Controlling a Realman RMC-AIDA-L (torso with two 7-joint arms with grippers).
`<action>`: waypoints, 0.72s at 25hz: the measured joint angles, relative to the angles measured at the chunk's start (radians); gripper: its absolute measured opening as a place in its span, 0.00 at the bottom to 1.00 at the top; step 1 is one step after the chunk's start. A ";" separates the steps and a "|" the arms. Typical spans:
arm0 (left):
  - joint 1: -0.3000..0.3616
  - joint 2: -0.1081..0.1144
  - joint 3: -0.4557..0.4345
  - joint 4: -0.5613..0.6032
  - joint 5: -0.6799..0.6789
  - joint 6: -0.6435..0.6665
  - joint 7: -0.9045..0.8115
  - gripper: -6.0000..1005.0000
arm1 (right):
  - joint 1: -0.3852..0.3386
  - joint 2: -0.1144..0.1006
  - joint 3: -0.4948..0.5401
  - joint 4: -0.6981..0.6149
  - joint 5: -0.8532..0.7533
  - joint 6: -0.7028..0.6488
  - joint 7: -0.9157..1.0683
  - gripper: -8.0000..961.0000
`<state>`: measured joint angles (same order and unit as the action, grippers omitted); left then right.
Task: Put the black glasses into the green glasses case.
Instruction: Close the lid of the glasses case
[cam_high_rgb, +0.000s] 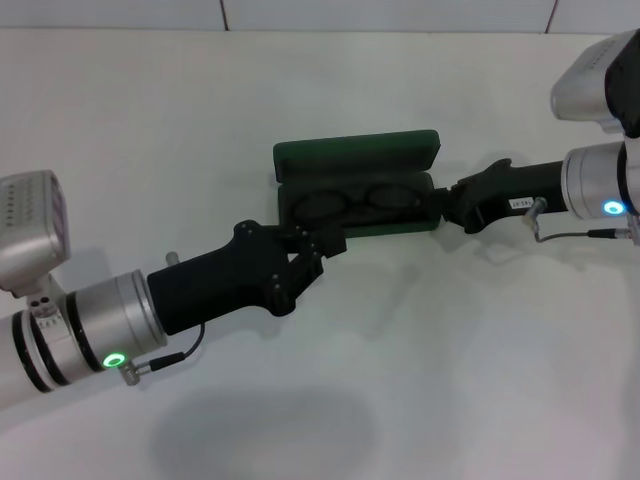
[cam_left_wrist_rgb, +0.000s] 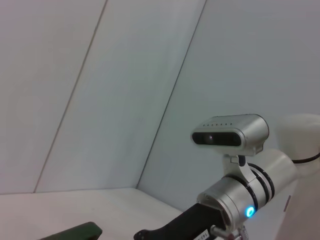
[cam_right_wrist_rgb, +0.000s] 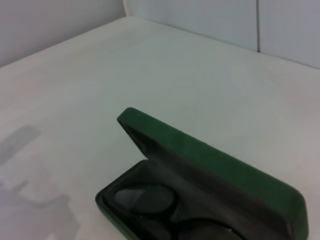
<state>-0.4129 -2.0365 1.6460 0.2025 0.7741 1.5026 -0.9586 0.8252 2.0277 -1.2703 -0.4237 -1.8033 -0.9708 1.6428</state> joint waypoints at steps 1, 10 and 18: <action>0.003 0.002 0.000 0.000 -0.001 0.002 0.000 0.10 | -0.006 0.000 0.002 -0.010 0.002 0.000 0.001 0.07; -0.006 0.047 0.000 0.112 0.004 0.022 -0.026 0.11 | -0.362 -0.002 -0.020 -0.427 0.132 -0.139 0.047 0.07; -0.081 0.154 -0.139 0.277 0.114 0.004 -0.212 0.11 | -0.648 -0.012 0.108 -0.607 0.319 -0.402 -0.115 0.07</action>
<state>-0.4939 -1.8825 1.5071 0.4795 0.8880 1.5068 -1.1711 0.1774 2.0160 -1.1618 -1.0304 -1.4848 -1.3728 1.5281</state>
